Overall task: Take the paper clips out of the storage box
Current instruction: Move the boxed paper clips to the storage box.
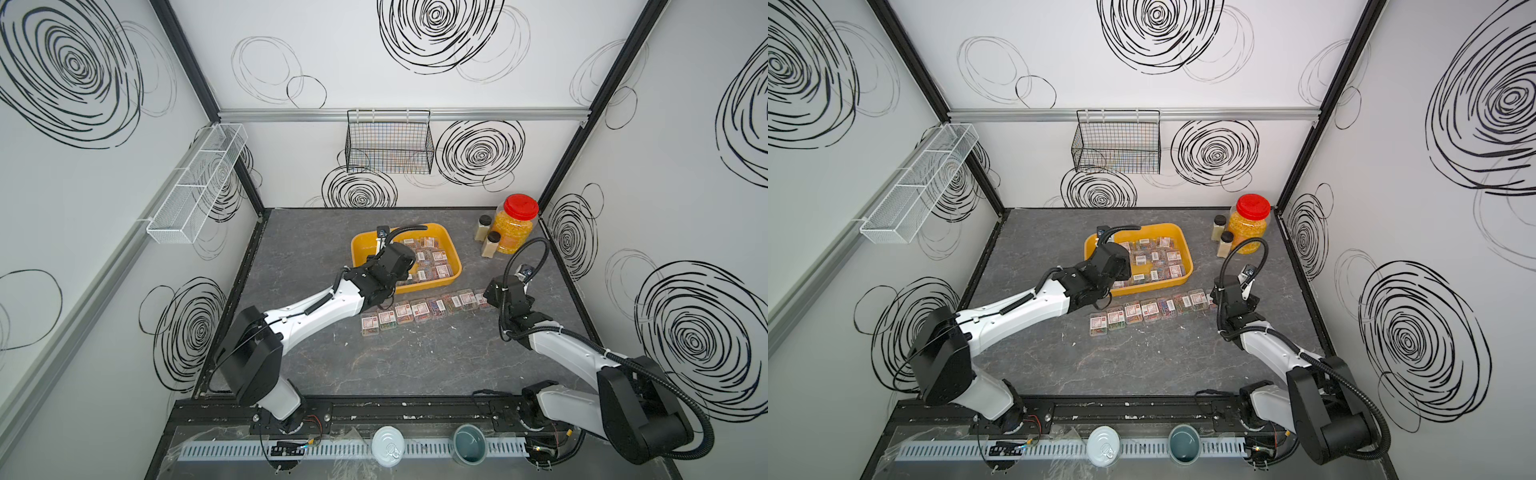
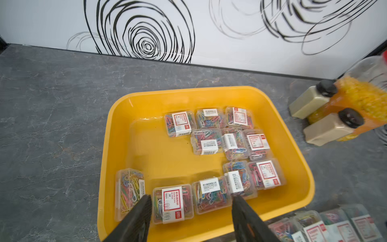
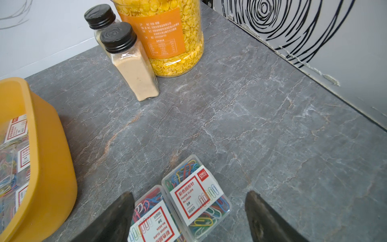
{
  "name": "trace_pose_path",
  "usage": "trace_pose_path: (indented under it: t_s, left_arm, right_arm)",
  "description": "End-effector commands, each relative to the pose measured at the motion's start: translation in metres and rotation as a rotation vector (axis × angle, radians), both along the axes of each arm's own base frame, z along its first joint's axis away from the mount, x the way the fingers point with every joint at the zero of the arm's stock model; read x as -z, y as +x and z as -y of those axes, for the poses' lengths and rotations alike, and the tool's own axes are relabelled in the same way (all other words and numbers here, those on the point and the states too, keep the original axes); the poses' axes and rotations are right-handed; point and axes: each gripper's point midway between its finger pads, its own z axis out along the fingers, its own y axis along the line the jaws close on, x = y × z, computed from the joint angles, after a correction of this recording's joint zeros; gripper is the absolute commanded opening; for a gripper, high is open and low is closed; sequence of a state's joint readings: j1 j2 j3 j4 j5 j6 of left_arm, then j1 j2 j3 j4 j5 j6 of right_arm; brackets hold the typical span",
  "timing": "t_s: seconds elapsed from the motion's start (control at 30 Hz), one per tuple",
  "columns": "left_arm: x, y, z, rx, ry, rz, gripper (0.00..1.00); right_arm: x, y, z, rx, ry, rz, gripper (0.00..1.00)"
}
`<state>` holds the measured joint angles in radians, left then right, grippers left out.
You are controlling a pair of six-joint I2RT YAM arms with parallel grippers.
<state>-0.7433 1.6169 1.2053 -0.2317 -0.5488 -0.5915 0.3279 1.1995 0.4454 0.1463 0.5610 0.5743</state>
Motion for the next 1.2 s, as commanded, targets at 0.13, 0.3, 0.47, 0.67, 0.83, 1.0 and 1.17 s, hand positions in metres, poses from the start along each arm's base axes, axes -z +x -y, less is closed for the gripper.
trace_pose_path:
  t_s: [0.13, 0.3, 0.47, 0.67, 0.83, 1.0, 1.17]
  left_arm:
    - [0.02, 0.042, -0.021, 0.038, 0.069, -0.103, 0.62]
    - [0.04, 0.06, -0.033, 0.077, 0.097, -0.176, 0.62]
    - [0.046, 0.061, -0.009, 0.148, 0.094, -0.175, 0.61]
    - [0.051, 0.064, 0.025, 0.235, 0.234, -0.163, 0.65]
    - [0.066, 0.079, 0.034, 0.242, 0.241, -0.22, 0.67]
    - [0.085, 0.093, 0.043, 0.286, 0.22, -0.273, 0.72]
    - [0.106, 0.104, 0.054, 0.335, 0.244, -0.316, 0.69]
  right_arm:
    - [-0.011, 0.003, 0.002, 0.016, -0.021, 0.026, 0.86]
    - [-0.009, 0.004, 0.001, 0.013, -0.025, 0.016, 0.86]
    - [-0.008, 0.006, -0.001, 0.011, -0.035, 0.004, 0.86]
    - [-0.008, 0.006, -0.002, 0.014, -0.045, 0.004, 0.86]
    - [-0.008, 0.008, -0.004, 0.009, -0.055, -0.004, 0.86]
    - [-0.008, 0.008, -0.008, 0.003, -0.073, -0.007, 0.86]
    - [-0.009, 0.008, -0.008, 0.01, -0.084, -0.005, 0.86]
